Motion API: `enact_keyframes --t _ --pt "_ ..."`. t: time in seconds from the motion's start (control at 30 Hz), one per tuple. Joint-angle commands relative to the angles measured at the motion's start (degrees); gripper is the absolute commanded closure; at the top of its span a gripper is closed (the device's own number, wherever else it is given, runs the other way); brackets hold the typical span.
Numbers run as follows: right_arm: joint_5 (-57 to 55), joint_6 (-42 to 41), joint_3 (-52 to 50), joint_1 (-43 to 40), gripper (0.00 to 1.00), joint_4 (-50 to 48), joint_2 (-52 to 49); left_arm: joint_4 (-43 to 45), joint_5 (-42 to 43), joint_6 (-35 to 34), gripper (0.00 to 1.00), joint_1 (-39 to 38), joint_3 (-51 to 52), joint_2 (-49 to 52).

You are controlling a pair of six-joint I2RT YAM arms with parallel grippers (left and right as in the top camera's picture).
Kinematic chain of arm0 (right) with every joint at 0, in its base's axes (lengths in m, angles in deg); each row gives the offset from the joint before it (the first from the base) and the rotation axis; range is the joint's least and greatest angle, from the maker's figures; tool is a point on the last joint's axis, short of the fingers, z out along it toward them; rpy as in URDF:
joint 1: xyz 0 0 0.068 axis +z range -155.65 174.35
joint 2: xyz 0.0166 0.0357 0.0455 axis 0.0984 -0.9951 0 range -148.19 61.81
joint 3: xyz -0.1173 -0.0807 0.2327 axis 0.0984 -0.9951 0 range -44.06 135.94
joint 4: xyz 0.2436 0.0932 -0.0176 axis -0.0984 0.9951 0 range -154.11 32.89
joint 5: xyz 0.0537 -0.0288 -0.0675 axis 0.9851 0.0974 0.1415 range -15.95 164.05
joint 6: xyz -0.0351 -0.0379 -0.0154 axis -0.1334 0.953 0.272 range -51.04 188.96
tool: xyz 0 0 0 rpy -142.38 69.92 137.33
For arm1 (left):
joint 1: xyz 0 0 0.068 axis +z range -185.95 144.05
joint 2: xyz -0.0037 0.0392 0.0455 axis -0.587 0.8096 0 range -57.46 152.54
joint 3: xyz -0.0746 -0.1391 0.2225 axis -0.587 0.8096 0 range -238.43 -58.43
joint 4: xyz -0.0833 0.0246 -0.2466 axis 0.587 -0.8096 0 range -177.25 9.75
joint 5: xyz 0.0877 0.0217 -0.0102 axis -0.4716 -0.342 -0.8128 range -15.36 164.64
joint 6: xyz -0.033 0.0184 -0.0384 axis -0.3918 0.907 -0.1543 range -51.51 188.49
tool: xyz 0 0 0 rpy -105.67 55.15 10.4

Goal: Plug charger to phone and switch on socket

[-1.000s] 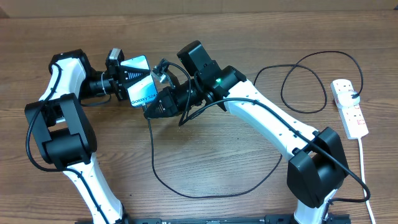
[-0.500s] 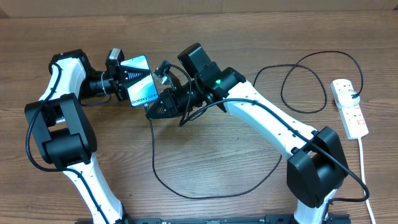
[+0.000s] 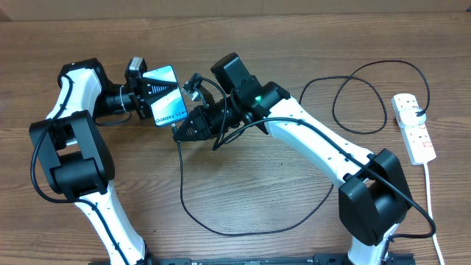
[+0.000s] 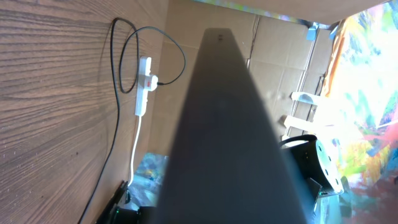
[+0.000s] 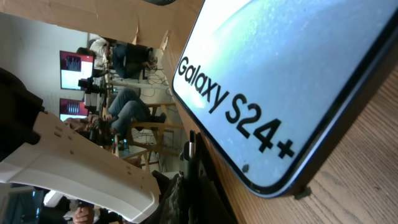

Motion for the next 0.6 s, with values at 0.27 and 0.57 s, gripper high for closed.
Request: enact_keyframes --t 0.27,0.57 --pt "0.07 -1.77 -1.07 0.52 0.96 -2.16 -0.2 -0.26 2.64 -0.42 0.96 0.11 -0.76 -2.93" --pt "-0.22 -3.08 -1.07 0.52 0.96 -2.12 -0.22 -0.24 2.64 -0.42 0.96 0.11 -0.76 -2.93"
